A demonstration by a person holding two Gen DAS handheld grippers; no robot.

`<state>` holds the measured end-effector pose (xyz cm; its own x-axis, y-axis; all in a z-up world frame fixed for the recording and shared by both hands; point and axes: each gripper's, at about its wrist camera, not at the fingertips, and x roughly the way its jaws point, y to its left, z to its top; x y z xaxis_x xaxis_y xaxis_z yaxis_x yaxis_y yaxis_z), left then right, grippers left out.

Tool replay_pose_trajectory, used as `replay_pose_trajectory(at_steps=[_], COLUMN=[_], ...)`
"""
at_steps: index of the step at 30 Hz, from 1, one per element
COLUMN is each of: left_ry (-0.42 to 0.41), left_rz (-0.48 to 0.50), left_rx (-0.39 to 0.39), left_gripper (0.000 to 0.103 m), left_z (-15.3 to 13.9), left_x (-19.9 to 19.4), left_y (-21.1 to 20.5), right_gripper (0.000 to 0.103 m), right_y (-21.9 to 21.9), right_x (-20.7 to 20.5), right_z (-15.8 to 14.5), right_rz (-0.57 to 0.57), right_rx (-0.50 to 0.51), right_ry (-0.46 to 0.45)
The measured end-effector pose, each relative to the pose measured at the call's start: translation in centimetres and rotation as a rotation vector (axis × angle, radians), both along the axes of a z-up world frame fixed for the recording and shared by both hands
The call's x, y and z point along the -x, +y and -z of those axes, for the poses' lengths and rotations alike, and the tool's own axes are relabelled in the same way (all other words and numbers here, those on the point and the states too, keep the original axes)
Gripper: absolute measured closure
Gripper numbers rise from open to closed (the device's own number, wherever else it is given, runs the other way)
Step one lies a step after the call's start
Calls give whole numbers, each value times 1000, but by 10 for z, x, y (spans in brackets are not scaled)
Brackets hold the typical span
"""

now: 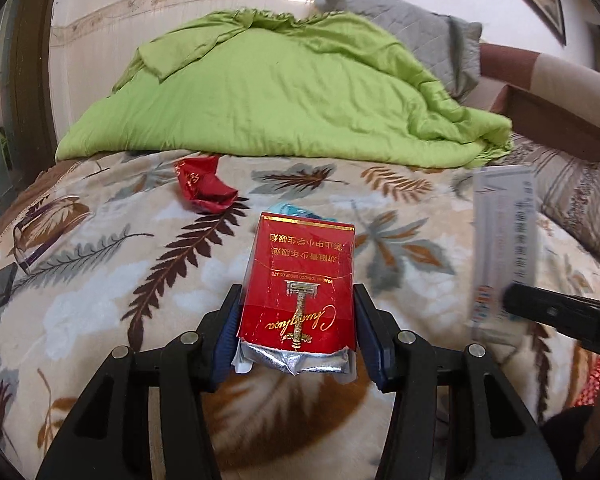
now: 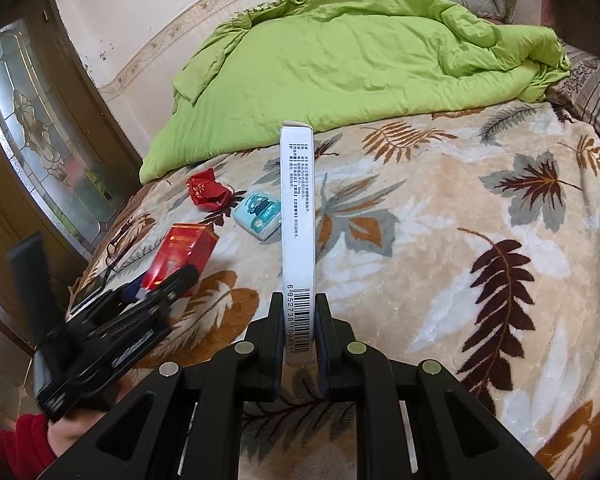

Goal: Collect trash
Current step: 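Lift the red pack with the left tool while the right tool lifts the white box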

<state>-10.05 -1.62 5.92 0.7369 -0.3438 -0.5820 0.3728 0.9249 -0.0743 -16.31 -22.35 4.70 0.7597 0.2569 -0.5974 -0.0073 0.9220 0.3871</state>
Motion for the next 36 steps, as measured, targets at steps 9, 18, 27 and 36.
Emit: replay_pose_trajectory(at_steps=[9, 18, 27, 36], left_ry=[-49, -33, -4, 5], left_rz=[27, 5, 0, 2], left_rx=[-13, -6, 9, 9], left_gripper=[51, 51, 51, 51], left_z=[-8, -5, -1, 1], left_x=[30, 25, 18, 15], left_y=[-3, 2, 3, 3], right_gripper=[89, 89, 89, 89], right_y=[-4, -5, -4, -3], right_x=[7, 14, 13, 11], right_z=[-4, -7, -6, -4], right_rz=[19, 28, 22, 15], right_rx=[-7, -2, 1, -2], right_ry=[-22, -41, -36, -31])
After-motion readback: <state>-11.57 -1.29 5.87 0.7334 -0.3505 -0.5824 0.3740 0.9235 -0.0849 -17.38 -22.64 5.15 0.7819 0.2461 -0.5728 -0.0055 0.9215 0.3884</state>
